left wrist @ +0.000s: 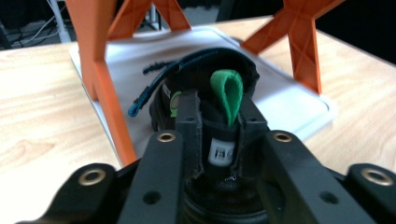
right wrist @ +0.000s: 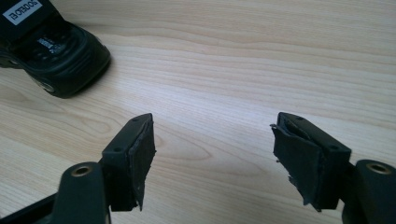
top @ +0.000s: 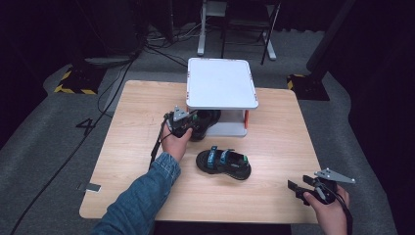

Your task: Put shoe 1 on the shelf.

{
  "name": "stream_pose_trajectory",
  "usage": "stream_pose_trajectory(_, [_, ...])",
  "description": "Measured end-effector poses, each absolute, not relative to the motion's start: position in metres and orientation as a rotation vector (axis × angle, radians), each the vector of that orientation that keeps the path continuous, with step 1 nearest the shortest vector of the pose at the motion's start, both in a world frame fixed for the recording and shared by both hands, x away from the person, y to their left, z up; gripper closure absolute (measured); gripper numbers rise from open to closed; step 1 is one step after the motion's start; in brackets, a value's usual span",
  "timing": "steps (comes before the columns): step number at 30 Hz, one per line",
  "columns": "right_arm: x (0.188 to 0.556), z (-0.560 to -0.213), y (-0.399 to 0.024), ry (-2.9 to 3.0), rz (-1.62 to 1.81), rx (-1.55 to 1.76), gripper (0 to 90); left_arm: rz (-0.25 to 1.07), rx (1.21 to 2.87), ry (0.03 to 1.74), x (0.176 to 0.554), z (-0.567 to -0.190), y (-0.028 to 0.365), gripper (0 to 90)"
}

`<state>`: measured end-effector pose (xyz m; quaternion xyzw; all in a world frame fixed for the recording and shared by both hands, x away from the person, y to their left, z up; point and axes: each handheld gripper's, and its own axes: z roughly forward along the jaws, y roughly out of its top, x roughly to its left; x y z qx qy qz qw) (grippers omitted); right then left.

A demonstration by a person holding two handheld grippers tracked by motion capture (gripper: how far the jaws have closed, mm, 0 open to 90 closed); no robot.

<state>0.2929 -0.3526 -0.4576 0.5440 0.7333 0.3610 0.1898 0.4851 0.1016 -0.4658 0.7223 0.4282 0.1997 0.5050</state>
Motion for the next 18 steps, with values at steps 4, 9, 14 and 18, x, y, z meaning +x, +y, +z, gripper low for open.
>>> stream_pose_trajectory(4, [0.293,-0.461,-0.352,2.069,1.003,1.538,30.0,0.427,1.774,1.025,0.482,-0.463,0.1,59.6])
stream_pose_trajectory(9, [0.3,-0.461,-0.343,2.102,1.018,1.507,30.0,0.421,1.804,0.957,0.475,-0.463,0.101,30.7])
stream_pose_trajectory(14, [0.309,-0.458,-0.334,2.128,1.039,1.473,30.0,0.484,1.831,0.893,0.456,-0.453,0.119,22.8])
stream_pose_trajectory(18, [0.32,-0.457,-0.324,2.159,1.053,1.437,30.0,0.412,1.951,0.874,0.438,-0.453,0.132,51.8])
